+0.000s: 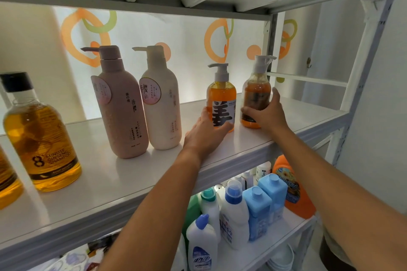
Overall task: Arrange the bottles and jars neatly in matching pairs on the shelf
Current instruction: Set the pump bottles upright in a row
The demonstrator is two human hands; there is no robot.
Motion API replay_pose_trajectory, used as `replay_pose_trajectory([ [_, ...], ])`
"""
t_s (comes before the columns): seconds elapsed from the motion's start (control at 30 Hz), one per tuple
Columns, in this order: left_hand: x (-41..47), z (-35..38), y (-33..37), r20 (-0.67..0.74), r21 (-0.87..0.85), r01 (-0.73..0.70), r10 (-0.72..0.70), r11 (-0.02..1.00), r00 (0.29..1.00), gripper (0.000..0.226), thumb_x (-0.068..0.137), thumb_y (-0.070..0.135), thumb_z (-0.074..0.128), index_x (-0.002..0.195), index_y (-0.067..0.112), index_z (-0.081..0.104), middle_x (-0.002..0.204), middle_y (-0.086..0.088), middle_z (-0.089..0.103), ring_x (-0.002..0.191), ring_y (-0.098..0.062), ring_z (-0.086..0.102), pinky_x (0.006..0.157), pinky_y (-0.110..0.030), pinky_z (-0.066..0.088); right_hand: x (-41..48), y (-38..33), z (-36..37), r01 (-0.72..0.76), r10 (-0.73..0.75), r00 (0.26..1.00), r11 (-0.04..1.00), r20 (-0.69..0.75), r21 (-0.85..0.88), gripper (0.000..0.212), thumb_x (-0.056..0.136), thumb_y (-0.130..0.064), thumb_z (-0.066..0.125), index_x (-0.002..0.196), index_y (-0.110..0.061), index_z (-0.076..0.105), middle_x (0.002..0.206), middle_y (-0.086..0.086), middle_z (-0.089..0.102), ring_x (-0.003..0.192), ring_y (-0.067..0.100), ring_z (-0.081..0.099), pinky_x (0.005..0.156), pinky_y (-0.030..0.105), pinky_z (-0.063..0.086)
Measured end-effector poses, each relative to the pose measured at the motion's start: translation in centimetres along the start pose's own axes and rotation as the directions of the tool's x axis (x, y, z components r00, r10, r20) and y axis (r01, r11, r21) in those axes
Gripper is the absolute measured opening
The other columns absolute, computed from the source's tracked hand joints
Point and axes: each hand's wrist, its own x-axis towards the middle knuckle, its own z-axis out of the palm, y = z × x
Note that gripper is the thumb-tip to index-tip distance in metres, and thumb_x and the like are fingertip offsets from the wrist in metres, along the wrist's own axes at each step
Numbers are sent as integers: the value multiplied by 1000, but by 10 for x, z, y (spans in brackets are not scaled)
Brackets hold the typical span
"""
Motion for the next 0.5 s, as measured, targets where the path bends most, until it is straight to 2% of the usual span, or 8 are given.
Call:
replay_pose_trajectory([
  [0.1, 0, 1, -1, 0, 5, 2, -2, 1000, 1000, 70, 88, 57, 56, 145, 35, 23, 143, 4, 49, 126, -25, 52, 101, -45, 45, 0, -1, 0, 21, -22, 1000, 997, -6, -80, 112, 66, -53, 80, 150, -22, 11, 148, 13, 33, 133, 34, 37, 103, 47, 40],
  [0.2, 2, 1, -2, 2, -3, -2, 2, 1000, 1000, 70, 87, 57, 57, 144, 36, 23, 142, 5, 50, 124, -25, 53, 101, -46, 47, 2, 3, -1, 20, -20, 999, 1000, 44, 0, 107, 73, -38, 79, 151, -22, 8, 151, 9, 35, 132, 33, 42, 104, 43, 40],
  [0.37, 2, 0, -3, 3, -4, 1, -1, 1000, 1000, 69, 87, 55, 58, 144, 36, 24, 142, 5, 50, 124, -25, 53, 101, -46, 48, 3, 1, 1, 31, -28, 998, 998, 53, -53, 107, 67, -45, 82, 147, -22, 16, 149, 9, 34, 134, 31, 38, 105, 45, 39],
  [0.5, 2, 1, -3, 6, -9, -5, 5, 1000, 1000, 70, 86, 55, 59, 144, 36, 24, 141, 5, 51, 123, -24, 54, 100, -46, 48, 3, 5, -3, 27, -33, 992, 998, 119, 49, 103, 72, -31, 82, 150, -23, 14, 149, 8, 38, 130, 30, 45, 104, 41, 41],
])
